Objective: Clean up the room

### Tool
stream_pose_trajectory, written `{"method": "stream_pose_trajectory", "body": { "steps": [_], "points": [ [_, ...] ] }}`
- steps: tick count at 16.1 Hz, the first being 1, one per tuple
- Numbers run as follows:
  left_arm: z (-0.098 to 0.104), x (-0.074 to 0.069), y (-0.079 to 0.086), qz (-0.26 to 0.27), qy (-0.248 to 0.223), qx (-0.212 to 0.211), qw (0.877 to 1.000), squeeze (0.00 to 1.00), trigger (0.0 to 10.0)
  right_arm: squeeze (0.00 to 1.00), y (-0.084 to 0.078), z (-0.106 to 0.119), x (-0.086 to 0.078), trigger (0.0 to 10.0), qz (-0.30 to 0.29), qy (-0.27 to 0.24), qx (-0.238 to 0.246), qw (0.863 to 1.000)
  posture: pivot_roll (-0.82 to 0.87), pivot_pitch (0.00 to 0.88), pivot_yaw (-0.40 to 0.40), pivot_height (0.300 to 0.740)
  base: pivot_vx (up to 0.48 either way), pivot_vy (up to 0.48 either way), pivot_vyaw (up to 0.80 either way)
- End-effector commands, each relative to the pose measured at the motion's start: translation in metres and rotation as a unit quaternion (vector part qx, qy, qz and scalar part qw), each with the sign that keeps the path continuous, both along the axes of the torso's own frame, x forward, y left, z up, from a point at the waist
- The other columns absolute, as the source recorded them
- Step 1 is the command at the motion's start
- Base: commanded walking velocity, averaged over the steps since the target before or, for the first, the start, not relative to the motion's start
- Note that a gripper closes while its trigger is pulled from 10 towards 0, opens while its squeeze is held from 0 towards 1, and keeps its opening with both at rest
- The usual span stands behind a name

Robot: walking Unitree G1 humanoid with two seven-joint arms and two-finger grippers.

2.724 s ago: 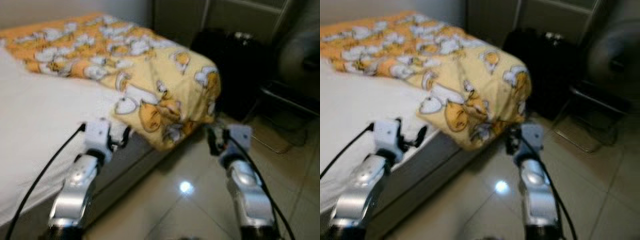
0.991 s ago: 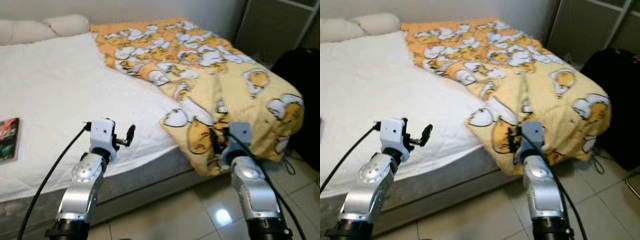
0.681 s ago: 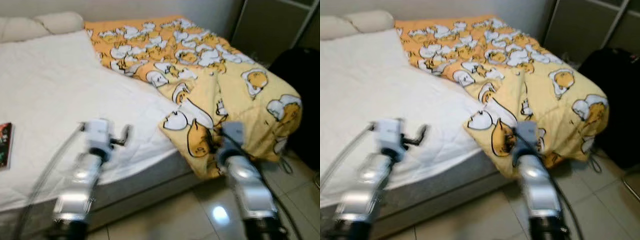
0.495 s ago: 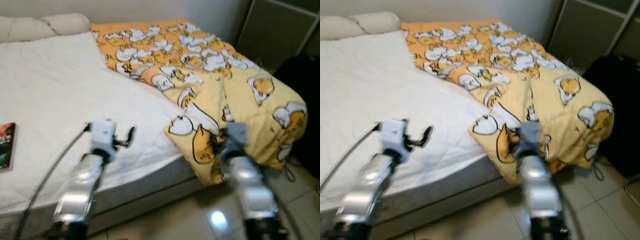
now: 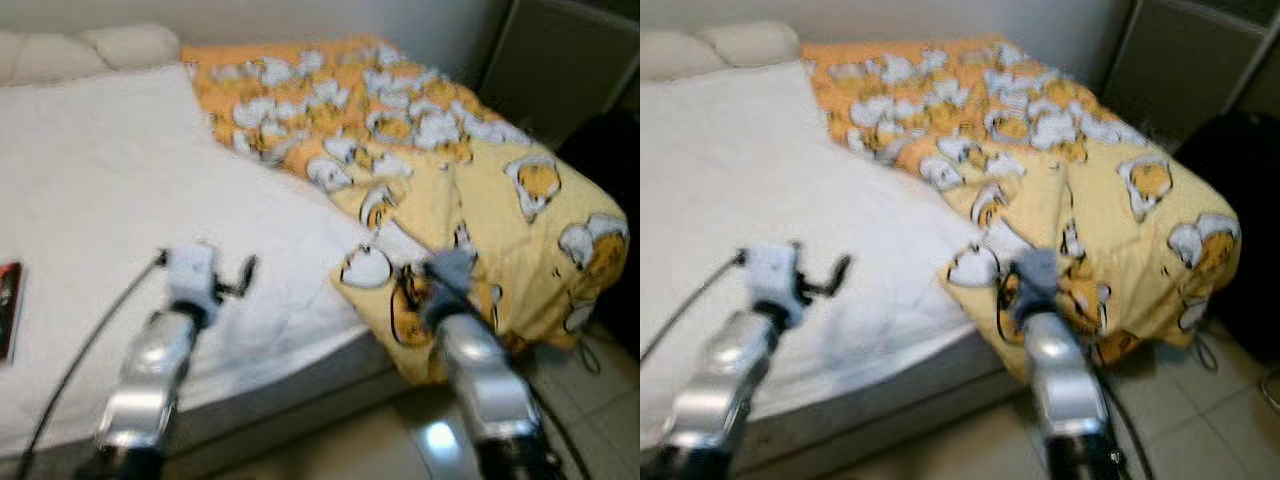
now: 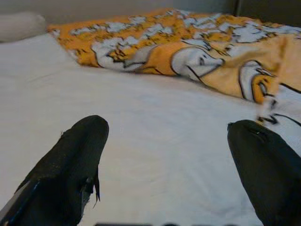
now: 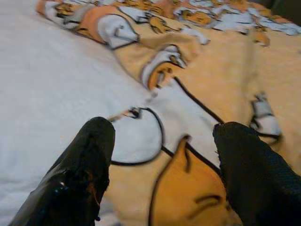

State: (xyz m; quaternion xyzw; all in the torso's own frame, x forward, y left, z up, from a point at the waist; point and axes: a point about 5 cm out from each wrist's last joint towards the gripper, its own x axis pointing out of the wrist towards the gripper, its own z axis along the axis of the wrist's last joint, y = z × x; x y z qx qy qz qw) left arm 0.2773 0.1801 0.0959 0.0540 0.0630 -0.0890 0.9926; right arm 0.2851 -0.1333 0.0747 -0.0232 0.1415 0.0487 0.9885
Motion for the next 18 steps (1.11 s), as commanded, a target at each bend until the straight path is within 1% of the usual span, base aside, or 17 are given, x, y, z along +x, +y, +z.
{"method": "stream_pose_trajectory", "body": {
  "steps": [1,4,9,11,12,14,15,16,17,18],
  "points": [
    [0.001,0.0,-0.011,-0.02,-0.004,-0.006,1.0,0.0,10.0,0.0,-0.013,0.003,0.001,10.0,-0.016,-0.006,-0.009,1.0,-0.01,0.0,-0.019,0.74,0.322,0.0,0.0],
    [0.001,0.0,-0.012,-0.022,-0.004,-0.007,1.0,0.0,10.0,0.0,-0.013,0.002,0.001,10.0,-0.011,-0.004,-0.013,1.0,-0.01,0.0,-0.02,0.74,0.321,0.0,0.0],
    [0.002,-0.001,-0.012,-0.025,-0.004,-0.005,1.0,0.0,10.0,0.0,-0.009,0.001,0.0,10.0,0.005,0.001,-0.019,1.0,-0.01,0.0,-0.024,0.74,0.322,0.0,0.78],
    [0.001,-0.002,-0.013,-0.03,-0.002,-0.002,1.0,0.0,10.0,0.0,-0.009,-0.002,-0.001,10.0,0.009,0.008,-0.031,0.999,-0.01,0.0,-0.024,0.74,0.326,0.0,0.8],
    [0.001,-0.003,-0.014,-0.036,0.0,0.001,0.999,0.0,10.0,0.0,-0.011,-0.005,-0.002,10.0,0.002,0.017,-0.023,1.0,-0.01,0.0,-0.026,0.74,0.315,0.0,0.0],
    [-0.001,-0.007,-0.018,-0.068,0.005,0.01,0.998,0.0,10.0,0.0,-0.011,-0.012,-0.004,10.0,0.018,0.037,-0.035,0.999,0.0,0.0,-0.035,0.74,0.0,0.0,0.0],
    [-0.004,-0.013,-0.023,-0.11,0.018,0.032,0.993,0.0,10.0,1.0,-0.014,-0.02,-0.004,10.0,0.023,0.068,-0.052,0.996,0.01,0.0,-0.042,0.74,0.0,0.0,0.0],
    [-0.006,-0.016,-0.025,-0.128,0.025,0.038,0.991,0.0,10.0,1.0,-0.016,-0.024,-0.003,10.0,0.03,0.086,-0.069,0.993,0.01,0.0,-0.046,0.74,0.0,0.0,0.0],
    [-0.01,-0.022,-0.027,-0.167,0.043,0.045,0.984,0.0,10.0,1.0,-0.016,-0.031,0.004,10.0,0.047,0.105,-0.108,0.987,0.01,0.0,-0.048,0.74,0.0,0.0,0.0],
    [-0.012,-0.024,-0.028,-0.185,0.054,0.052,0.98,0.0,10.0,1.0,-0.016,-0.034,0.007,10.0,0.055,0.115,-0.129,0.983,0.01,0.0,-0.048,0.74,0.0,0.0,0.0]
  ]
}}
